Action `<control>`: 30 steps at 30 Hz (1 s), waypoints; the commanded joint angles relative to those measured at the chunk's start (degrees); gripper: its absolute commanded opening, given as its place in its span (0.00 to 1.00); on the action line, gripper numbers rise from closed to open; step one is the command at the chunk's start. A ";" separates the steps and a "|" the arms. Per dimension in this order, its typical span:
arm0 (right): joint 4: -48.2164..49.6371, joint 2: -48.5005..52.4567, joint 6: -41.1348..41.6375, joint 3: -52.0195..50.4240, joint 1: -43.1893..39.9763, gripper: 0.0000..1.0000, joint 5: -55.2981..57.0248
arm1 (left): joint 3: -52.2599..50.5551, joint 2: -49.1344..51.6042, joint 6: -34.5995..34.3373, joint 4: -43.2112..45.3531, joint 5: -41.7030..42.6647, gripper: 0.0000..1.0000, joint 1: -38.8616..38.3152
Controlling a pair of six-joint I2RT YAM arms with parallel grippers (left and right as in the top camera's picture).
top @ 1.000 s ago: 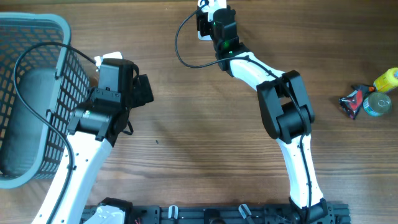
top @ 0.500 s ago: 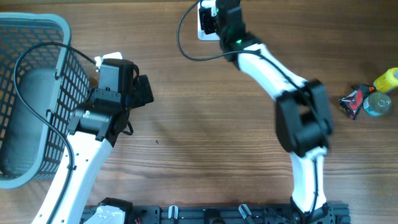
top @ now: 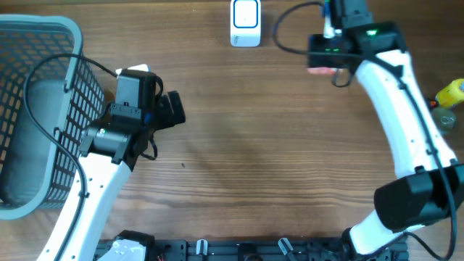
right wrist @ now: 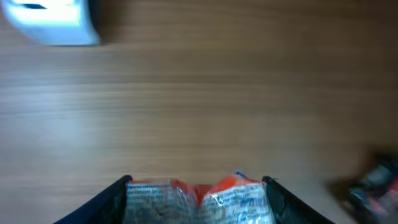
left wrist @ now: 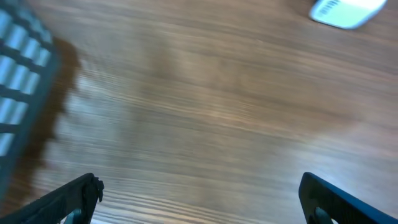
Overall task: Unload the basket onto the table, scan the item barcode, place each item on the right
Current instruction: 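Carry the snack pack to the right edge and drop it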
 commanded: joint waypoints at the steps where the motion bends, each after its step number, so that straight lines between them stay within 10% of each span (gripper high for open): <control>1: 1.64 2.16 -2.14 -0.11 -8.87 0.67 5.07 | -0.46 0.17 -0.57 0.17 7.87 1.00 0.15; 8: 7.65 13.03 -2.01 -0.11 -27.78 0.56 2.82 | -0.46 0.15 -0.09 1.46 6.25 1.00 -6.43; 13: 8.24 20.35 -2.01 -0.11 -35.01 1.00 2.34 | -0.46 0.15 -0.09 3.02 3.85 1.00 -10.51; 19: 7.61 16.98 -4.11 0.31 -37.03 1.00 -8.87 | -0.46 -2.99 4.55 8.07 -4.68 1.00 -11.98; 30: 19.76 -9.66 -6.69 0.39 -30.82 1.00 -28.33 | -0.46 -12.68 38.38 66.93 -22.03 1.00 -4.22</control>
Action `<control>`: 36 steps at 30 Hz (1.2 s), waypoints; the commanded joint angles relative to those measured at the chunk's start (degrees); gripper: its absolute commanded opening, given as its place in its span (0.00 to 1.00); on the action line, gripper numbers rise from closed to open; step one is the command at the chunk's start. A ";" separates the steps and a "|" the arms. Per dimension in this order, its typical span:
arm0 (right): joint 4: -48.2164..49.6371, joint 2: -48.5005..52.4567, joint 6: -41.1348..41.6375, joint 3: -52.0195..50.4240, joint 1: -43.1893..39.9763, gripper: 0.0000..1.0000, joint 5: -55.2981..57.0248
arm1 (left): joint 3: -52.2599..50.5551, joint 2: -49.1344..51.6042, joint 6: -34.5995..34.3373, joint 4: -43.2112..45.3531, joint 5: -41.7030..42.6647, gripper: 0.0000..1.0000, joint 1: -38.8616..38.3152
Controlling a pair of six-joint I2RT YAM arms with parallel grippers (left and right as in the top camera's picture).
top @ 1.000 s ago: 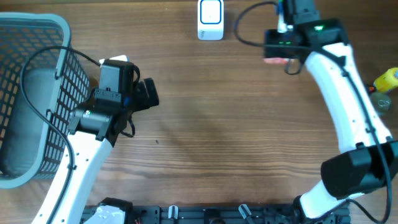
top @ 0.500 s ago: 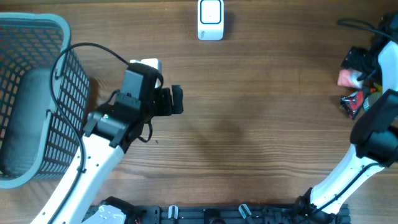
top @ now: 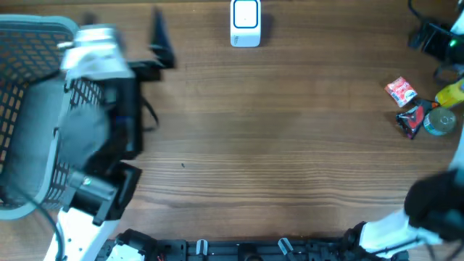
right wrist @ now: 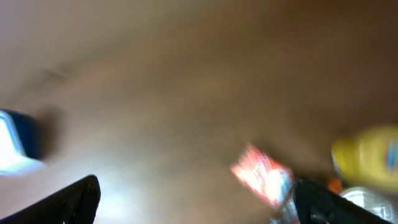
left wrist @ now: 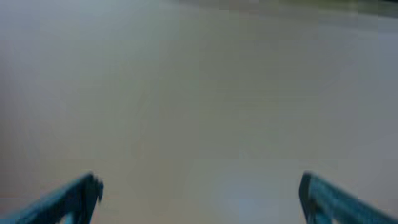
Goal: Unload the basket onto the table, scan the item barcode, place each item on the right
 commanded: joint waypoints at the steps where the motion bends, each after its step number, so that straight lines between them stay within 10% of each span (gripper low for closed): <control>1: 10.88 -8.44 -1.51 0.57 2.93 1.00 -5.40 | -0.22 1.99 13.75 8.41 -4.13 1.00 6.47; 12: 16.94 -28.28 -7.50 -2.19 10.49 1.00 0.83 | -0.22 -5.01 13.49 -17.31 -2.86 1.00 19.26; 25: 23.08 -70.14 -8.35 -31.02 28.17 1.00 15.67 | -0.22 -31.23 5.11 -38.45 25.49 1.00 32.83; 36: 15.37 -93.64 -8.13 -35.34 27.91 1.00 20.98 | -8.04 -46.31 2.10 -35.01 35.41 1.00 36.22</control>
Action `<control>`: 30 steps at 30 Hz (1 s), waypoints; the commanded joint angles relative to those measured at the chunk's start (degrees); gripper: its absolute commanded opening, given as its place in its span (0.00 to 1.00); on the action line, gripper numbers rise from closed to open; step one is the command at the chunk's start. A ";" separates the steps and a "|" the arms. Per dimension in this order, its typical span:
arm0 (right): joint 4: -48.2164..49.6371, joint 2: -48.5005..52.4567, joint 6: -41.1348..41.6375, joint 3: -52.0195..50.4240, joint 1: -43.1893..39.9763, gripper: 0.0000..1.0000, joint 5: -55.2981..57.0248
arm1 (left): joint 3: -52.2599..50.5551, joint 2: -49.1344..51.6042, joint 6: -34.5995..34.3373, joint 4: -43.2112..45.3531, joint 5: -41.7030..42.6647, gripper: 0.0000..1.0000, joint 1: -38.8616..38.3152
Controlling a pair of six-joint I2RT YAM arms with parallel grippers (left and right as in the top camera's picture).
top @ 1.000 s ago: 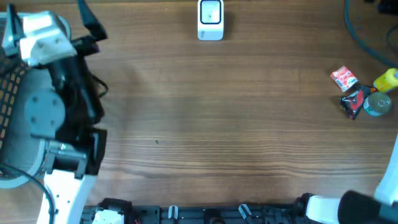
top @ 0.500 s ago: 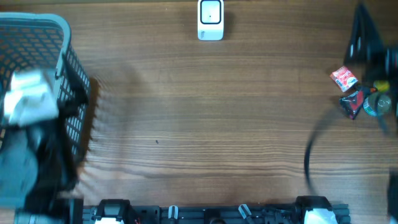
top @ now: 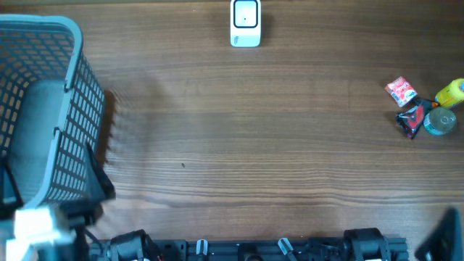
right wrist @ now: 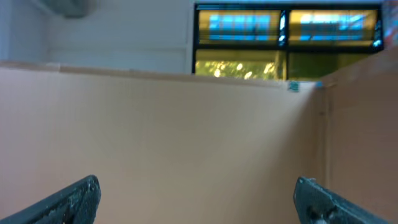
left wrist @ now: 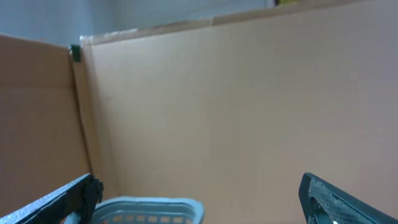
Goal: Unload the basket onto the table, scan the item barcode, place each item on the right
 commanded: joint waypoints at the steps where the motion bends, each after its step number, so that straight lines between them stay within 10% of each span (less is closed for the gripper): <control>1: -0.59 -1.27 0.66 -1.22 -0.35 1.00 2.73 | -0.68 -3.34 -1.64 0.68 3.98 1.00 -0.81; 13: 0.59 -6.43 9.35 -4.96 -9.53 1.00 -8.68 | 0.68 -11.91 -0.81 -0.98 3.28 1.00 -3.45; 24: 9.03 -6.08 8.81 -11.61 -10.29 1.00 -17.55 | 0.63 -8.79 -0.85 15.93 0.02 1.00 -5.33; 30: 16.15 -6.10 1.38 -21.05 -10.29 1.00 -22.47 | 0.07 -7.56 -0.79 10.49 -3.50 1.00 -5.33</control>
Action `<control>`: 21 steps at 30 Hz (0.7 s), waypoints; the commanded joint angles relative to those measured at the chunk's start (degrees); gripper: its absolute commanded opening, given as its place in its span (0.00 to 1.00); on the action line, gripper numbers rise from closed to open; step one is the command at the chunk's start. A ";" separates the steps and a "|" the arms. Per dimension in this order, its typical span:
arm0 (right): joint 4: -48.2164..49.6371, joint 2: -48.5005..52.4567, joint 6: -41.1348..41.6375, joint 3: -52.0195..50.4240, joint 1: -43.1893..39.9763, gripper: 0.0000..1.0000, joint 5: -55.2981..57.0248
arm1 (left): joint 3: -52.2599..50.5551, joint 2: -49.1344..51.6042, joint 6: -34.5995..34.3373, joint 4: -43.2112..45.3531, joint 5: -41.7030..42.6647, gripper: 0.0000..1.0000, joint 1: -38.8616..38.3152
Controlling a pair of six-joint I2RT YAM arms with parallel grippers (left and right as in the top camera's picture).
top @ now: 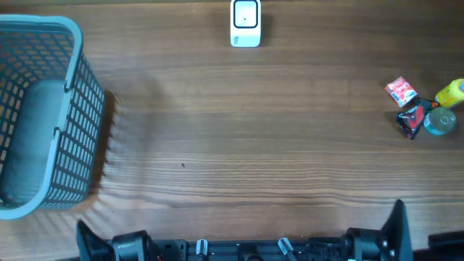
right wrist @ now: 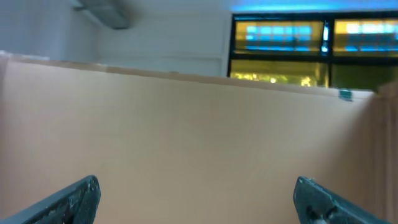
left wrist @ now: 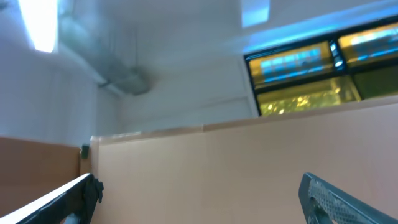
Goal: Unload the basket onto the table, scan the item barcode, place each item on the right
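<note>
The white barcode scanner [top: 246,23] stands at the table's far middle. A red snack packet [top: 400,90] lies flat at the right edge among other items. Both arms are pulled back to the near edge, where only dark tips of them show in the overhead view. My left gripper [left wrist: 199,186] is open and empty, facing a cardboard wall and the ceiling. My right gripper [right wrist: 196,186] is also open and empty, facing the same kind of wall. Neither wrist view shows the table.
A grey mesh basket [top: 78,123] fills the left side. Next to the red packet sit a yellow bottle [top: 449,93], a dark packet [top: 412,119] and a small can [top: 439,122]. A cardboard wall [right wrist: 186,124] rises behind the table.
Both arms have drawn further back, leaving only dark tips at the near edge. The left wrist view has tilted up, losing the basket rim and gaining the ceiling. Items on the table are unmoved.
My right gripper was shut on the red packet near the scanner, the left open beside the basket. Then the packet lay with the items at the right and the right gripper was open. Both arms then stood at the near edge, where they remain.
</note>
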 commanded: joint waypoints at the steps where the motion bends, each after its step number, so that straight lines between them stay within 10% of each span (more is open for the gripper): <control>1: 4.74 -0.39 -4.11 -7.76 -0.28 1.00 -5.31 | -1.20 1.66 0.17 -2.29 -0.48 1.00 -0.31; 7: 13.62 -0.42 -3.72 -22.51 -0.28 1.00 -8.37 | -9.68 1.64 15.37 4.24 15.37 1.00 -0.31; 21: 33.46 -0.39 9.75 -48.96 -0.22 1.00 -2.80 | -38.71 1.64 14.93 22.99 21.14 0.99 -0.31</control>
